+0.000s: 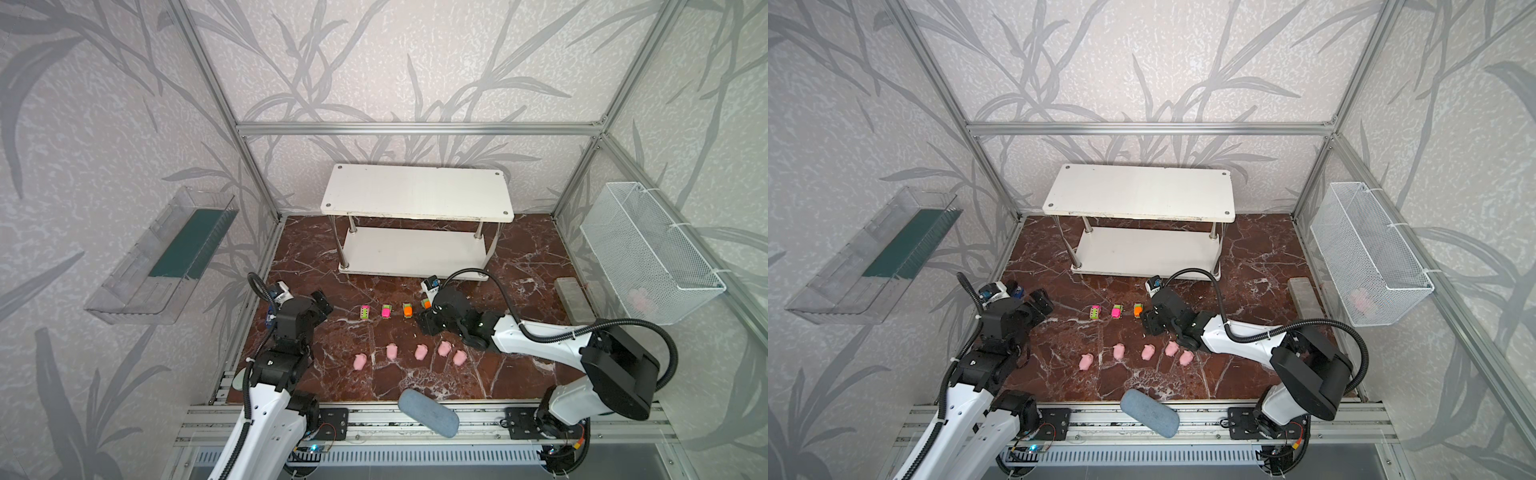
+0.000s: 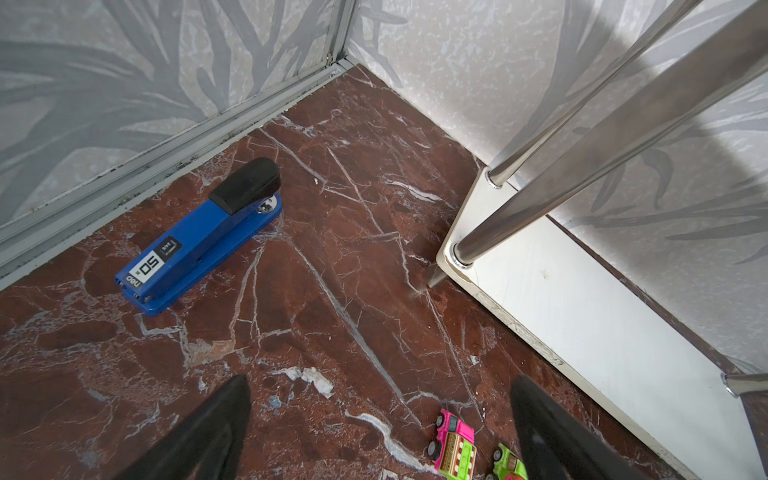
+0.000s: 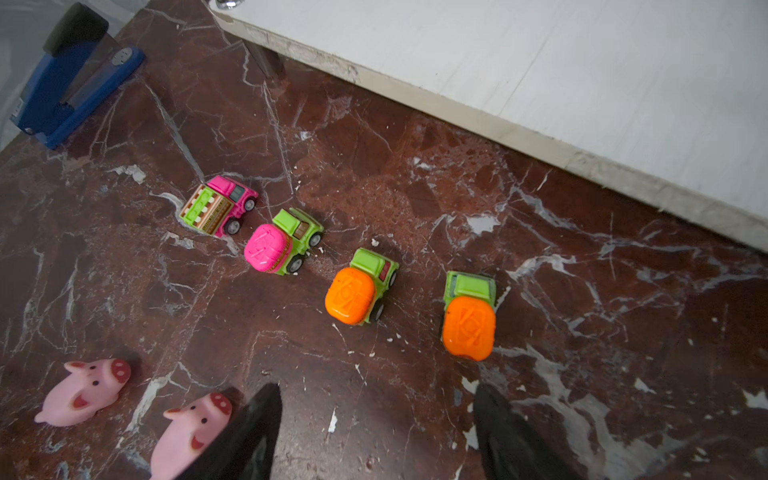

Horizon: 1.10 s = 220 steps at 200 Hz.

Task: Place and organize the plastic toys onto the shelf
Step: 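Move the right gripper over the orange-and-green toy car while the left arm lifts slightly, then close the right gripper on the orange-and-green toy car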

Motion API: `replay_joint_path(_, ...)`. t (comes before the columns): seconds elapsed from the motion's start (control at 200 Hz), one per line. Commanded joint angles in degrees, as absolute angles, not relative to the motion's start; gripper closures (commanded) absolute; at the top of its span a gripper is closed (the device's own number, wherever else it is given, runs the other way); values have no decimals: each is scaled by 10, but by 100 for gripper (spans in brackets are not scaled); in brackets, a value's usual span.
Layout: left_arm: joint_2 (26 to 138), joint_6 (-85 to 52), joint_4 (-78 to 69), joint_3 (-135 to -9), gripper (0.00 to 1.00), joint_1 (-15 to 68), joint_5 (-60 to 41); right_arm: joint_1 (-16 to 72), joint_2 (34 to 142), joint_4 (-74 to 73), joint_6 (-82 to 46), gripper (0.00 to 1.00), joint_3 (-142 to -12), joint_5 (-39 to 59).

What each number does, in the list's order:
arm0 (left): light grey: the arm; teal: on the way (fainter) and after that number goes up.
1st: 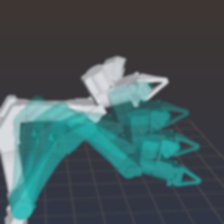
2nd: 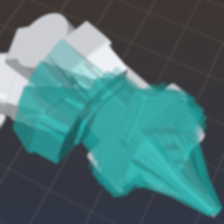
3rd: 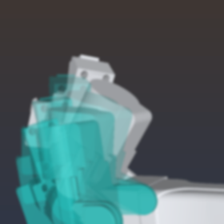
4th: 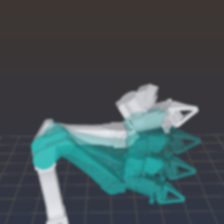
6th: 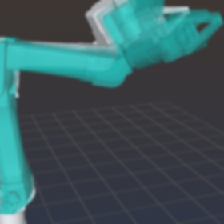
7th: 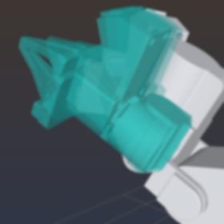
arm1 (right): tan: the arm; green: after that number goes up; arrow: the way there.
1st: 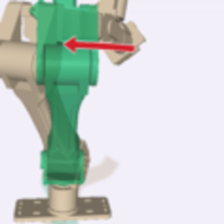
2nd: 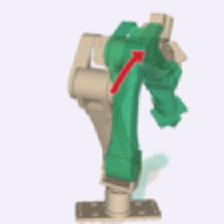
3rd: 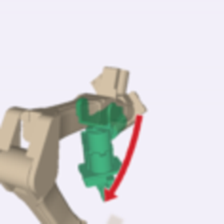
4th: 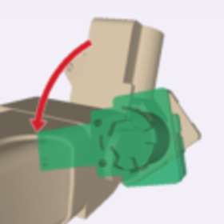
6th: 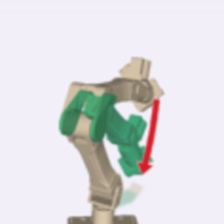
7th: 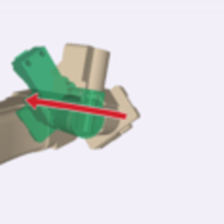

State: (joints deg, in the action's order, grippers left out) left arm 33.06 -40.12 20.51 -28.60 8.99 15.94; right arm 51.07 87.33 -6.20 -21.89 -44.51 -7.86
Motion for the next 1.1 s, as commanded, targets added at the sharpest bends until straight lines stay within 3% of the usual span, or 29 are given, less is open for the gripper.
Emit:
replay_joint_path(0.0,328,-405,200,-276,5,92,169,513,881,-80,-233,30,-448,-94)
replay_joint_path(0.08,330,-403,197,-276,5,91,168,513,883,-81,-231,40,-445,-115)
replay_joint_path(1.095,367,-400,179,-277,5,91,171,448,1016,-139,-222,39,-471,-102)
